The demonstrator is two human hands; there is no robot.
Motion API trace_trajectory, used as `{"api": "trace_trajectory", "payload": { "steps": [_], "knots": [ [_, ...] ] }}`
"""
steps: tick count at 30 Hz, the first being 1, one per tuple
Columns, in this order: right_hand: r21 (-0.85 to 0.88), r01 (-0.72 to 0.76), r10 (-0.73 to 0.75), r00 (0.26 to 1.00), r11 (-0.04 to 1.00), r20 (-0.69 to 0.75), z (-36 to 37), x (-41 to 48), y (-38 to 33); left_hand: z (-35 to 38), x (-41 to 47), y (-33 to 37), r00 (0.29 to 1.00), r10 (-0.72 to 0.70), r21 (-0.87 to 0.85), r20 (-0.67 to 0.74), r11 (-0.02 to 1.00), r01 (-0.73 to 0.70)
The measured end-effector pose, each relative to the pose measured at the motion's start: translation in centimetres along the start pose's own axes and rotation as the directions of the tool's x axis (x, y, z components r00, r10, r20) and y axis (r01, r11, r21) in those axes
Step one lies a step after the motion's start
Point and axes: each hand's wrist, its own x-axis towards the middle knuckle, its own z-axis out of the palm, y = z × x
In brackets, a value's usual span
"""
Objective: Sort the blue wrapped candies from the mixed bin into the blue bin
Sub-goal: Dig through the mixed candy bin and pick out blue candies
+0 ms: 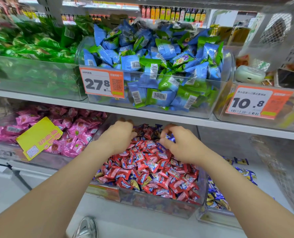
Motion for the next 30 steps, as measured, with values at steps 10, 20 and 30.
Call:
{"api": "trace_trajectory", "payload": {
  "steps": [10, 20, 30],
  "knots": [
    [0.062, -0.073, 0.07, 0.996, 0.995, 0.05, 0.1, -2.0, -1.1, 1.1, 1.3, 1.3, 0.998, -0.056, 0.1, -0.021, 0.993, 0.058],
    [0.03, -0.076, 0.074, 0.996, 0.997, 0.046, -0.2, -2.3, -0.9, 0.9, 2.5, 1.2, 0.989, -0.078, 0.136, 0.125, 0.989, 0.061],
    [0.545, -0.26, 0.205, 0.965, 0.797, 0.161, -1.3, -2.9, -1.3, -4.2, -6.1, 5.7, 0.98, 0.083, -0.85, 0.182, 0.514, 0.114]
  ]
}}
